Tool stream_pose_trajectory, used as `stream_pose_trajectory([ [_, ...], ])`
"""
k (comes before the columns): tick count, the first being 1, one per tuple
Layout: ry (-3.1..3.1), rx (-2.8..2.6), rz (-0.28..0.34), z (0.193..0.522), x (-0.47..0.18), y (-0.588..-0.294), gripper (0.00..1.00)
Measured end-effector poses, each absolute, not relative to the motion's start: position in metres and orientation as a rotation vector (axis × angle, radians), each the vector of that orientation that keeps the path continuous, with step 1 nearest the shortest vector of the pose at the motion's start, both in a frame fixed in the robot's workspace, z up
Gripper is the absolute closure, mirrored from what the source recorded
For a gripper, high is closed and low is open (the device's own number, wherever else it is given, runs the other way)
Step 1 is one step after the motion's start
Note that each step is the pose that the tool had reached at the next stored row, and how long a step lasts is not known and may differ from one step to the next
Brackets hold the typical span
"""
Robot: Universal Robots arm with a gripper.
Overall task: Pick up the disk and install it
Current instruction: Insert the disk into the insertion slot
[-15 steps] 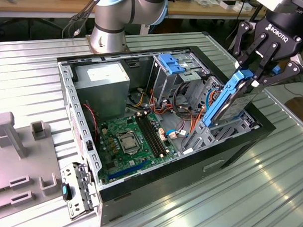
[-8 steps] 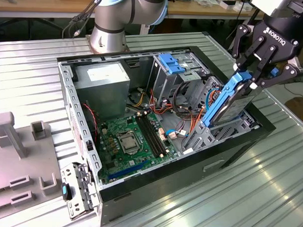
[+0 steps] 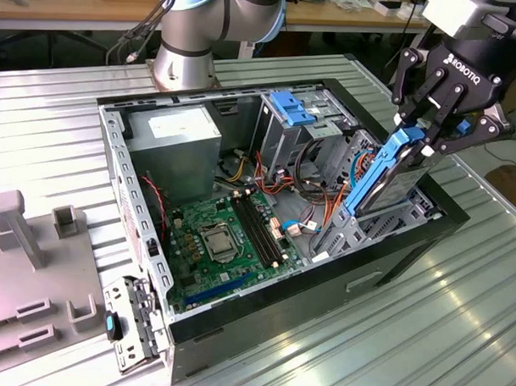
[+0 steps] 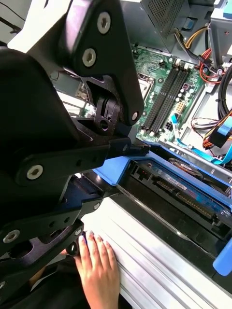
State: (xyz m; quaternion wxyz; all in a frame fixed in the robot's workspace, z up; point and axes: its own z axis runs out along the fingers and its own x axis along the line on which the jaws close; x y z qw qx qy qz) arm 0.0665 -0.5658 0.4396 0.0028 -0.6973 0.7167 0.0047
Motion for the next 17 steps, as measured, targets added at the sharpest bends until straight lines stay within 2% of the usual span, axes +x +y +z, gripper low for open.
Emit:
stream_pose_trajectory([
  [17,2.248,-2.187,0.015,0.426,0.067,-0.566,0.63],
])
